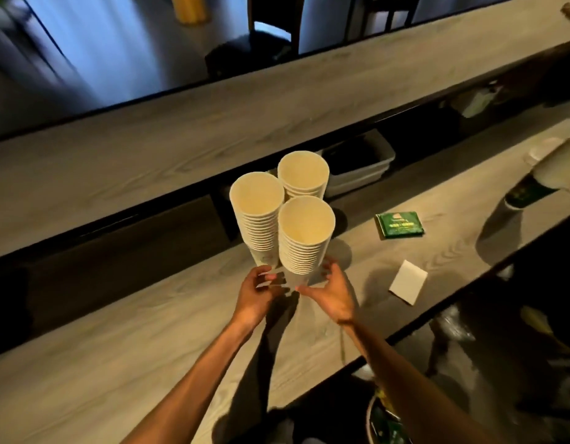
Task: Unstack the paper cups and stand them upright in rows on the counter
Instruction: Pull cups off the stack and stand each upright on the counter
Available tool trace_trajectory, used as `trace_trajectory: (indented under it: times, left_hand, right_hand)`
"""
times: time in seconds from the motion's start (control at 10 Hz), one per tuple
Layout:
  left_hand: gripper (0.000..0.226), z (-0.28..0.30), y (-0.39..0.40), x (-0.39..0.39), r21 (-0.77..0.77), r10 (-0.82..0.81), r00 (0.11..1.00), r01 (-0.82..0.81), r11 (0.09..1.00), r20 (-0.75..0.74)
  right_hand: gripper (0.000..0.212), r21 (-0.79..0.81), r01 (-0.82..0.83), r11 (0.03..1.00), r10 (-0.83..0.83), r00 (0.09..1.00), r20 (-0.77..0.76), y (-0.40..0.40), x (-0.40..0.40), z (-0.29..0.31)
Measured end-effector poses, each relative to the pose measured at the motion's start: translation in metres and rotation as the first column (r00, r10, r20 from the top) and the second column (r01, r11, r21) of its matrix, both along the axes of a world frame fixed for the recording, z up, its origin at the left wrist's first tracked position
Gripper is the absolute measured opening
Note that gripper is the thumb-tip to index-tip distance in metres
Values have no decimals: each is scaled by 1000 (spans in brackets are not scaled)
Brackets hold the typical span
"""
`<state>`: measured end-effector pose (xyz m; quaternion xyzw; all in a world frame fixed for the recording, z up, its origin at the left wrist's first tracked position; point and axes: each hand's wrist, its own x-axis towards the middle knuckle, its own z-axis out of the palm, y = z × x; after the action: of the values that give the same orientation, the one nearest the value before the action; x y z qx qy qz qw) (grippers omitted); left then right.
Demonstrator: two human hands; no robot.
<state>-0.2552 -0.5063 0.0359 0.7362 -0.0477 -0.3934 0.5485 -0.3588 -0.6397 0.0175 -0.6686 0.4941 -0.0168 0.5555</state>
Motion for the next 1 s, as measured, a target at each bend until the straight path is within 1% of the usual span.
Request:
trace_trajectory:
  times: [0.1, 0.2, 0.3, 0.4, 0.5, 0.6, 0.7, 0.8, 0.9, 1.0]
  left_hand:
    - [60, 1, -12, 1, -36, -22, 1000, 21, 999, -16]
    - [62, 5, -22, -3, -54, -51, 998, 54, 997, 47]
    - [64, 11, -28, -9, -80, -49, 997, 54, 995, 65]
    - [70, 12, -30, -15, -76, -39, 998, 43, 996, 53]
    - [71, 16, -27, -25, -65, -41, 998, 44, 997, 47]
    - [72, 18, -22, -44, -69, -53, 996, 58, 996, 73]
    - [89, 22, -13, -61, -64, -45, 991, 54, 996, 125]
    - [94, 29, 1, -71, -98, 0, 982, 19, 995, 189]
    - [99, 40, 26, -67, -116, 124, 965, -100, 988, 232]
    - [104, 49, 57, -54, -173, 260, 927, -218, 960, 271]
  right_hand:
    - [95, 5, -43, 999, 43, 999, 6, -7, 13, 1]
    - [58, 16, -75, 997, 74, 996, 39, -6, 15, 19]
    - [49, -8, -104, 995, 104, 991, 79, -6, 17, 24]
    - [47, -5, -128, 992, 128, 986, 108, -7, 16, 21]
    - [41, -27, -174, 984, 176, 980, 97, -8, 9, 17]
    - [40, -43, -157, 987, 159, 985, 59, -1, -5, 15]
    - [49, -70, -168, 983, 174, 980, 98, 5, -17, 16]
    - [50, -45, -330, 943, 332, 942, 53, 16, -24, 25]
    - [38, -25, -434, 900, 431, 898, -88, 34, -29, 39]
    - [47, -74, -531, 844, 528, 848, -53, 60, -13, 58]
